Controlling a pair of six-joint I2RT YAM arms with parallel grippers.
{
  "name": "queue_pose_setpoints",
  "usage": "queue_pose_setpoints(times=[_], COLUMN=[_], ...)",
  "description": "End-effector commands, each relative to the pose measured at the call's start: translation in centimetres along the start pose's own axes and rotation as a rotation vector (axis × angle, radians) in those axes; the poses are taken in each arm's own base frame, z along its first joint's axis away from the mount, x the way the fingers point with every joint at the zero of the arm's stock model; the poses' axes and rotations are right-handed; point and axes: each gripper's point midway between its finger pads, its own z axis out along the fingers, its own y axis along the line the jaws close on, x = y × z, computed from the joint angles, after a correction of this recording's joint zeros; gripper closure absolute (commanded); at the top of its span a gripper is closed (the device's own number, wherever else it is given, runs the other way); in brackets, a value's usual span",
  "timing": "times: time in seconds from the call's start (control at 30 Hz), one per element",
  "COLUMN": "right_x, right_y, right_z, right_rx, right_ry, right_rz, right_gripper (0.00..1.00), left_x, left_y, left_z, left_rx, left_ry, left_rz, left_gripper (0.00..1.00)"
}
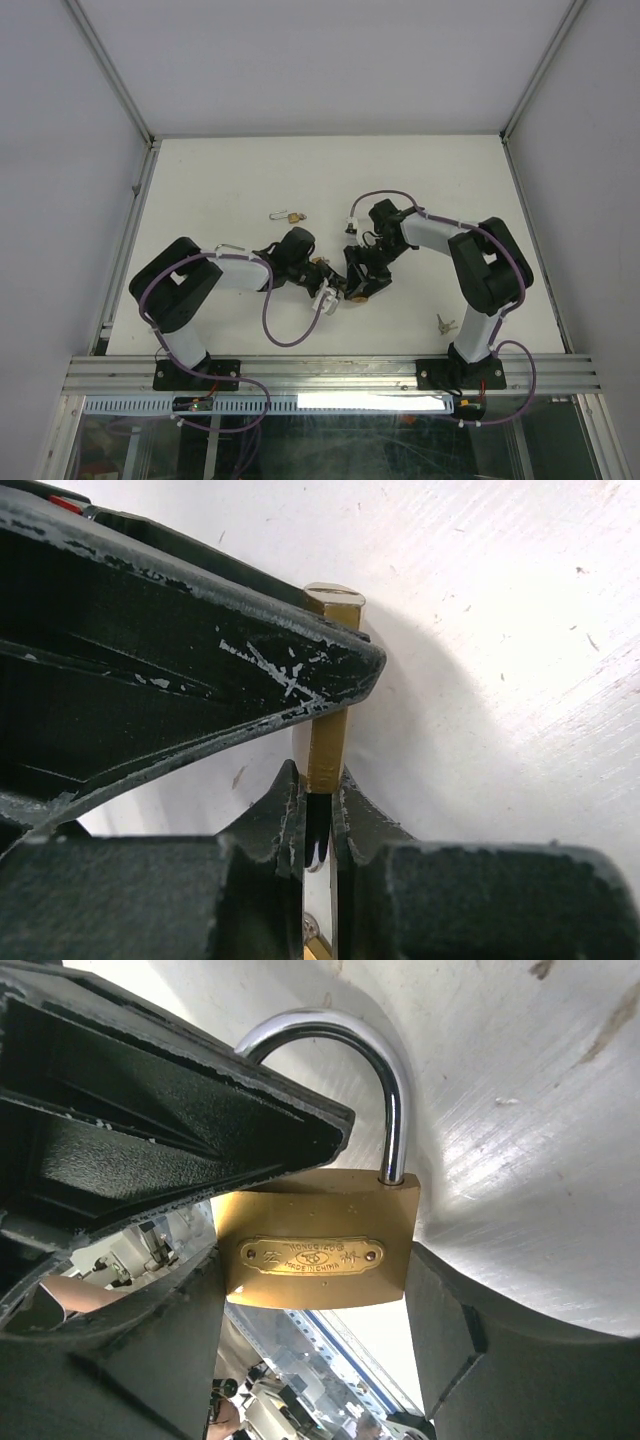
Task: Unlock with the key
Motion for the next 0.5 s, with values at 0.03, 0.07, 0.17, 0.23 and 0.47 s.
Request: queue_pose_setpoints(times=[0.03,0.07,0.17,0.23,0.47], right_x=[-0.8,-1.0,-1.5,-1.9,-3.6], right_y=[0.3,0.6,1.3,1.7,4.2], right_z=[0.4,0.1,-0.9,-1.7,-5.2], right_rx=[0.03,0.03,0.046,0.057,0.059], right_ry=[-0.038,-0.049,-0.092,-0.125,-0.246], right_rz=[-0.073,-0.08,-0.106,-0.123,-0.226], right_gripper=[0.64,0.55,0.3,0.16,0.11], left_x=[-2.0,-1.9,-1.6,-1.3,-1.6], left_y=[2.8,2.6,2.2,1.1,-1.3], left_z=[-0.8,-1.1,-1.9,-2.6,-5.8], left_rx=[-0.026,-0.008,0.041,0.09,0.223], left_ry=[-0.007,0.01,0.077,0.126,0.206], left_rz=[-0.054,-0.097,-0.205,-0.271,-0.532], left_gripper=[1.0,1.0,1.0,1.0,1.0])
